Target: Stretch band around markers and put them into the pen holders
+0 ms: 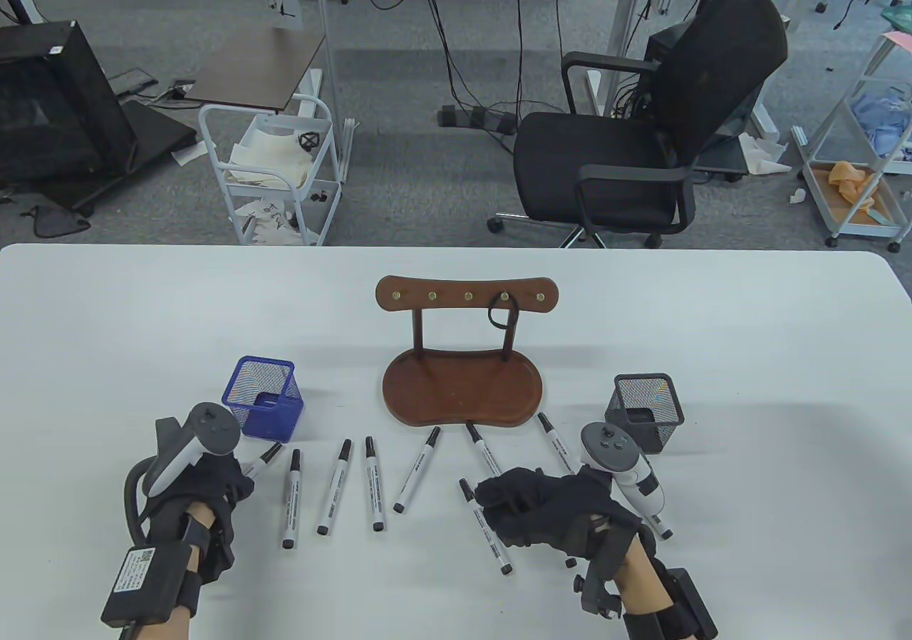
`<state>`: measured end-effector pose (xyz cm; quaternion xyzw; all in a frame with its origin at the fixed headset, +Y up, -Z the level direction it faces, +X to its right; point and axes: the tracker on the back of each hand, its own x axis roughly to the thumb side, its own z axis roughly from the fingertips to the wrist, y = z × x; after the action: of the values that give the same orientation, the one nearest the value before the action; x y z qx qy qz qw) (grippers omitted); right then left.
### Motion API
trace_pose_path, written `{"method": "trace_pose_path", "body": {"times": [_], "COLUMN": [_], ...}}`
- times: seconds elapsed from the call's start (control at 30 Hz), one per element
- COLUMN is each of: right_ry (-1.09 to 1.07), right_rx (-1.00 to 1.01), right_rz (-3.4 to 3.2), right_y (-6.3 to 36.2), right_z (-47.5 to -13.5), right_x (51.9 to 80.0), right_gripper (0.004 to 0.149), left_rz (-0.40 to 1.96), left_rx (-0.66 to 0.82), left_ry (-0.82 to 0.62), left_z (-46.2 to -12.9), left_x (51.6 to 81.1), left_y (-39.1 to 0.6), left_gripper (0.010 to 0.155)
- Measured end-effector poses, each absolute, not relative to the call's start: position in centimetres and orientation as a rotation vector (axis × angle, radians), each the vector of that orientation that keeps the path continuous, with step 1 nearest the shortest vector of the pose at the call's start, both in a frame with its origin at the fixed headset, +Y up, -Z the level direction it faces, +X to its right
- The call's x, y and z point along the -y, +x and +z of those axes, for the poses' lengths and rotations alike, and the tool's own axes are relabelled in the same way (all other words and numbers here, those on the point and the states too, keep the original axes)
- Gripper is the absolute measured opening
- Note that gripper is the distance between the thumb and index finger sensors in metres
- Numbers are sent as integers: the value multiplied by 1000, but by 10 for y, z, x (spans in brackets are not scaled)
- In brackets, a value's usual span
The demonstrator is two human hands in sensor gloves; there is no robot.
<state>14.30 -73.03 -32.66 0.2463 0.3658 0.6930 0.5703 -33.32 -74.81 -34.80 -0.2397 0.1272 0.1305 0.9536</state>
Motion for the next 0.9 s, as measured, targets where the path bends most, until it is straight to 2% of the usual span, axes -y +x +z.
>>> {"method": "trace_pose_path", "body": {"times": [0.37, 0.63, 0.9], "right_ry": [582, 579, 587], "right_rx": [-857, -859, -858], "right_rz": [1623, 1620, 1608], "right_y": [143, 143, 144], "right_z": [-327, -327, -327], "right_x": [730, 731, 730], "right_gripper": [56, 56, 55], "left_rz": [482, 613, 793], "left_rx": [-237, -293, -289], "left_ry": [-502, -486, -525], "left_z": [-330, -320, -314], "left_x": [735, 725, 728], "left_y": [-333, -330, -332], "left_gripper": [50, 49, 52]}}
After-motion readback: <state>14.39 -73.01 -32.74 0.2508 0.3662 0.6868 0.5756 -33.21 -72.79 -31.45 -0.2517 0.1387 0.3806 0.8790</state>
